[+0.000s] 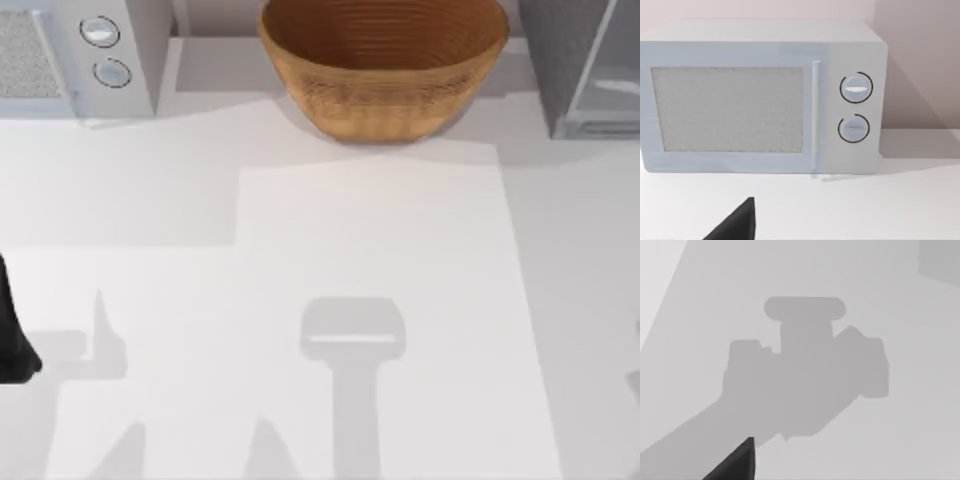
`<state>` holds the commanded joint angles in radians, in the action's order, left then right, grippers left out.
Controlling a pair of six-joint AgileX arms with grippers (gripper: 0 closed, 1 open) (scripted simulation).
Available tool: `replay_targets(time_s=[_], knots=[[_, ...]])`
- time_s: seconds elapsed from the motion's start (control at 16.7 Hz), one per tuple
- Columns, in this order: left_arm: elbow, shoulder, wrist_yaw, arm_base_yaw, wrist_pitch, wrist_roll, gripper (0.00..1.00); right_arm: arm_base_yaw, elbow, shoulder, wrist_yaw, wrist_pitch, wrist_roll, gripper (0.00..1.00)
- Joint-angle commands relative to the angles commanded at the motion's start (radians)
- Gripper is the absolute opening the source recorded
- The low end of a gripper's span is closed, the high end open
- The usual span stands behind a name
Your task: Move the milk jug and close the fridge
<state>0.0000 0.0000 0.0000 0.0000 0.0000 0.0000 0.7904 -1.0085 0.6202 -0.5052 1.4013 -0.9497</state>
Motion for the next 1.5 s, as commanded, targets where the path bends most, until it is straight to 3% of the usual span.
replay_targets(time_s=[0.36,0.66,0.96,1.32,1.5], knots=[[0.000,0.000,0.000,0.000,0.000,0.000,1.00,0.578,-0.186,0.670,-0.259,0.022,-0.681,1.00],[0.000,0.000,0.000,0.000,0.000,0.000,1.00,0.913,-0.286,1.061,-0.395,0.056,-0.999,1.00],[0.000,0.000,0.000,0.000,0.000,0.000,1.00,1.020,-0.326,1.199,-0.441,0.077,-1.095,1.00],[0.000,0.000,0.000,0.000,0.000,0.000,1.00,1.005,-0.322,1.197,-0.433,0.062,-1.082,1.00],[0.000,0.000,0.000,0.000,0.000,0.000,1.00,0.916,-0.323,1.190,-0.395,-0.032,-1.007,1.00]])
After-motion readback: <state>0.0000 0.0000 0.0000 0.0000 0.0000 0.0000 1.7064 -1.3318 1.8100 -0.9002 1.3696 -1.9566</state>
